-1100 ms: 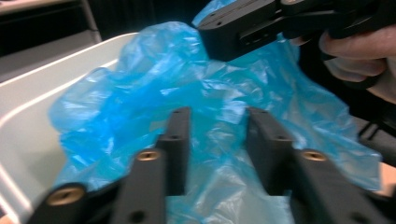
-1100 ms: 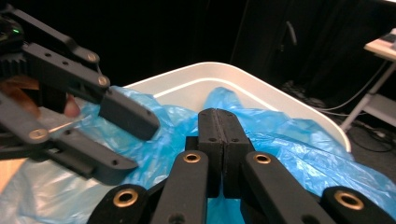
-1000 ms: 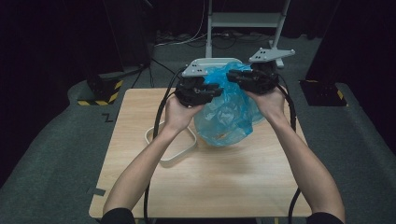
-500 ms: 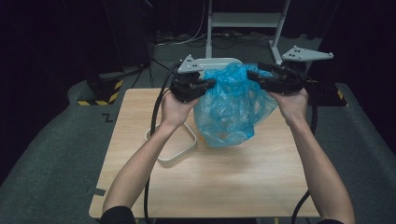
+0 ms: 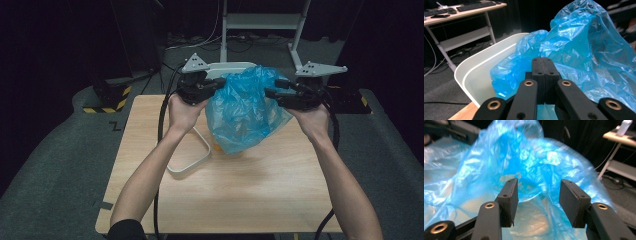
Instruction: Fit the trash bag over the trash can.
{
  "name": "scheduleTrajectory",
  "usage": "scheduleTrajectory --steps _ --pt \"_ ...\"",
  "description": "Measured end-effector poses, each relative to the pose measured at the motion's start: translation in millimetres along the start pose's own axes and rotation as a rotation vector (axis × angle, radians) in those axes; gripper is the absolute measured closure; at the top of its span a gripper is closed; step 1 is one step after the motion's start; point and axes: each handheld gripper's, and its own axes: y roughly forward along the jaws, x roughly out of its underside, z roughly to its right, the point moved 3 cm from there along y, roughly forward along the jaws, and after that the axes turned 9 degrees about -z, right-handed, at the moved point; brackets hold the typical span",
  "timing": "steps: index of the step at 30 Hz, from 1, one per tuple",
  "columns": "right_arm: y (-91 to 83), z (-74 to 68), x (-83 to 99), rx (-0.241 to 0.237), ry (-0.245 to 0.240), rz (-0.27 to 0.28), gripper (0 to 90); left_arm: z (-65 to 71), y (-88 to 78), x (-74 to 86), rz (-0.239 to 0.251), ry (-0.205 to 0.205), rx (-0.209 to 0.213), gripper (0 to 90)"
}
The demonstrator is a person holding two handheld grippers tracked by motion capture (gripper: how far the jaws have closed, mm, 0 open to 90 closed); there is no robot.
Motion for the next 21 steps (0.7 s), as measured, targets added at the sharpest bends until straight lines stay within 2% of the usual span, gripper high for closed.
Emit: scheduleTrajectory --steps 3,8,11,17,21 --pt "7.5 -1.4 1.8 -0.018 0.016 -0.014 54.3 0.9 -0.6 0.0 0.000 0.004 -0.001 89.5" --pt "8.6 -2.4 0.5 -0.040 0.032 -0.028 69.3 2.5 -0.3 0.9 -0.006 0.014 0.002 89.5" --pt "10.3 -3.2 -0.8 -0.053 0.038 -0.038 75.1 3.0 2.1 2.1 -0.009 0.012 0.006 89.5" --pt "9.3 -1.3 -1.4 -0.027 0.033 -0.027 89.7 3.8 3.0 2.4 -0.012 0.016 0.006 89.4" --pt "8.8 -5.7 -3.4 0.004 -0.006 -0.034 90.0 6.2 3.8 0.7 -0.017 0.033 0.005 89.5"
